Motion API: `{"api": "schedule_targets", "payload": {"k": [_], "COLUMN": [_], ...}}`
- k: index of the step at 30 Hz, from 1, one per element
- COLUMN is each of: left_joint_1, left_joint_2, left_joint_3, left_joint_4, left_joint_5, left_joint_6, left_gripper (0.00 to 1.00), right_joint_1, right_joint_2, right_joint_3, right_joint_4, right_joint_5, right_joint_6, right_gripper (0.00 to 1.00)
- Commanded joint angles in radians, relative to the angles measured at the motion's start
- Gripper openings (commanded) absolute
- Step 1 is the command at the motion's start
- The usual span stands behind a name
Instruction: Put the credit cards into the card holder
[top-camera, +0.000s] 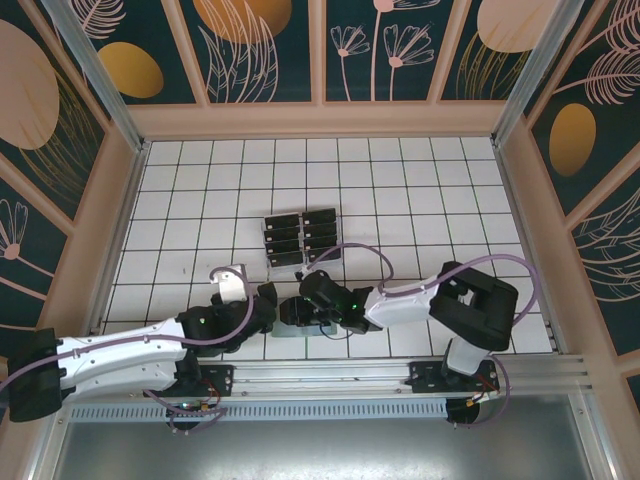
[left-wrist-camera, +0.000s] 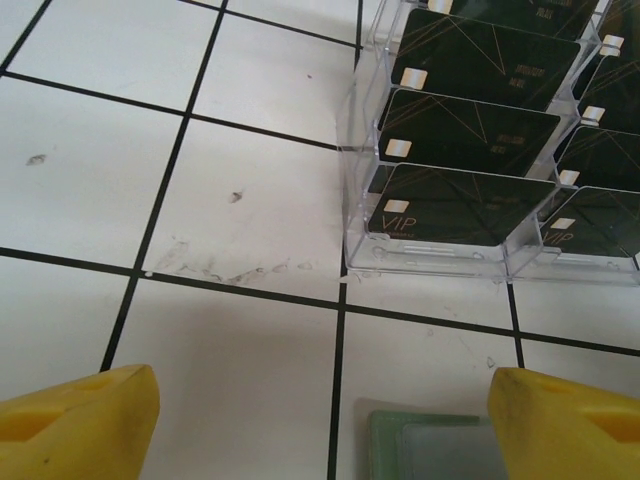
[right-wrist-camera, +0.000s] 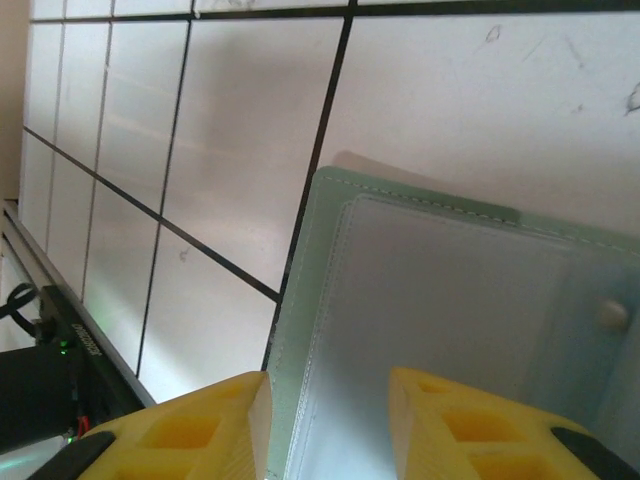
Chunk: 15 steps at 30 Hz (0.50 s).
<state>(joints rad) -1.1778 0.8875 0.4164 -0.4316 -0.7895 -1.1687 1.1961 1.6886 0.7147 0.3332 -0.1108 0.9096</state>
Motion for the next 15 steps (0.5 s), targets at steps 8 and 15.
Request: {"api": "schedule_targets", "payload": {"k": [8,15], "left_joint_1": [0.004,0.005], "left_joint_2": [0.027,0.065], "left_joint_3": [-0.022,-0.015], "left_joint_4": [-0.02,0.016], "left_joint_5": [-0.011,0.003], "left_joint_6": [-0.014,0.013], "left_gripper": [0.86,0.86], "right_joint_1": [0.007,0.0], "right_joint_2": [0.026,-0.159], "right_joint_3": [0.058,0.02], "right_joint_4": [-0.018,-0.089], "right_joint_5": [-0.051,0.022], "right_joint_6": [-0.052,-0.076], "right_gripper": [0.4,0.42]}}
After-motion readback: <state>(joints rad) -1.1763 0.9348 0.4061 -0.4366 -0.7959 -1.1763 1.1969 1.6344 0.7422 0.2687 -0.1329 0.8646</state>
